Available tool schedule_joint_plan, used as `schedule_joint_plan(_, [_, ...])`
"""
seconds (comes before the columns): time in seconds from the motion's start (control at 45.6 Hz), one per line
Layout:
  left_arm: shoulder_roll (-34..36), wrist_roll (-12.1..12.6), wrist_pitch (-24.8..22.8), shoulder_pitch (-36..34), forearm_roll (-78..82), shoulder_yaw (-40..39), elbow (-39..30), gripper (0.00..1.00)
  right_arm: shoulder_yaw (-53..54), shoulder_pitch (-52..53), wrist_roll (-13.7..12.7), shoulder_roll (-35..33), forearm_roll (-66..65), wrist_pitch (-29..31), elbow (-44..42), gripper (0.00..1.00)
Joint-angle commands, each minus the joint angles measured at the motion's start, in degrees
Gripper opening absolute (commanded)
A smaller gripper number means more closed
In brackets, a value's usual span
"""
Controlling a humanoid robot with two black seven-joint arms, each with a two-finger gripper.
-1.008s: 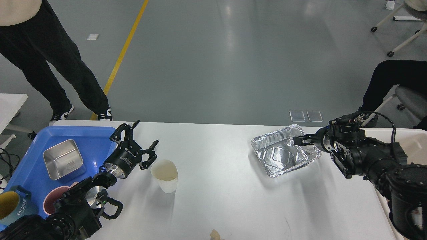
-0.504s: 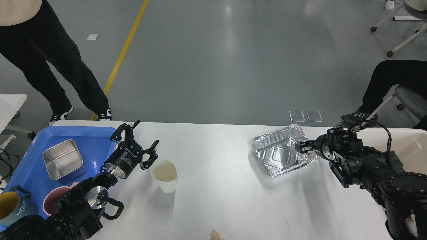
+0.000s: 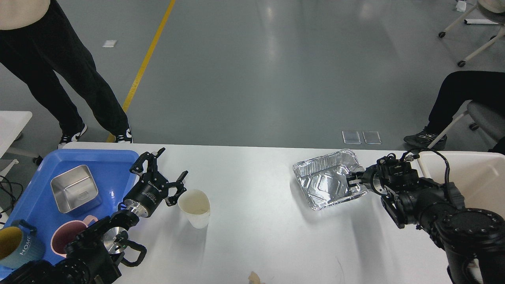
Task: Tidy desktop
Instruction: 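Reach the right gripper to the foil tray and grasp its edge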
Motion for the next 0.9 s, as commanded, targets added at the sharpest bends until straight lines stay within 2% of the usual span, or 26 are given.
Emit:
schedule_joint_plan(0.0, [0.1,-0.1,-0.1,0.1,0.0,0.0,0.0,0.96,-0.2,0.0,0.0,0.1,0.0,0.1,0.0,0.46])
schedule_joint_plan(0.131, [0.1,-0.8,-0.3,0.2,0.0,0.0,0.0,0.96,-0.4,0.0,0.0,0.1,-0.1,0.2,0.0,0.44])
schedule_joint_plan(0.635, [0.4,-1.0,-0.4,0.7,0.0,-0.1,0.0,0.96,-3.0,-0.7,0.0,0.9,0.0,0.8,0.0,0.43])
schedule_joint_plan(0.876, [0.4,-1.0,-0.4,0.7,0.0,-0.1,0.0,0.96,-2.8,-0.7,0.0,1.4,0.3,0.9,0.1,0.13])
